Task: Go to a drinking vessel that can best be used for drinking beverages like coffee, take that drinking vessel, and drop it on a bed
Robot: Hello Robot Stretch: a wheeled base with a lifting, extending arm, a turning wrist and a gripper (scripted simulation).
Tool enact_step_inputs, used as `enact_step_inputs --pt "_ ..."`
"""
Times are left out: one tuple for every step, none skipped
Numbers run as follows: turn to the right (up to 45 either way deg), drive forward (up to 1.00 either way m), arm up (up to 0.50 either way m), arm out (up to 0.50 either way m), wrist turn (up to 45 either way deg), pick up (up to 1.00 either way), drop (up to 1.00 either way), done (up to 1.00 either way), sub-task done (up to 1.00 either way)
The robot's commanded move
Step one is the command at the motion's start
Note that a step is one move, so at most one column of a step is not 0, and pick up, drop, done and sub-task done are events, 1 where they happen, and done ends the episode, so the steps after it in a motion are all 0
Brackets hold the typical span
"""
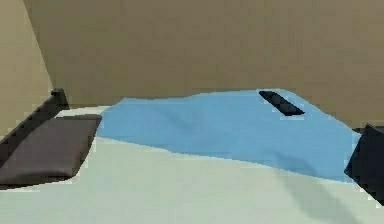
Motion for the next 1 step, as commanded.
enact_step_inputs --pt "-45.0 0.00 0.00 0.00 0.0 0.00 0.00 0.00 0.00"
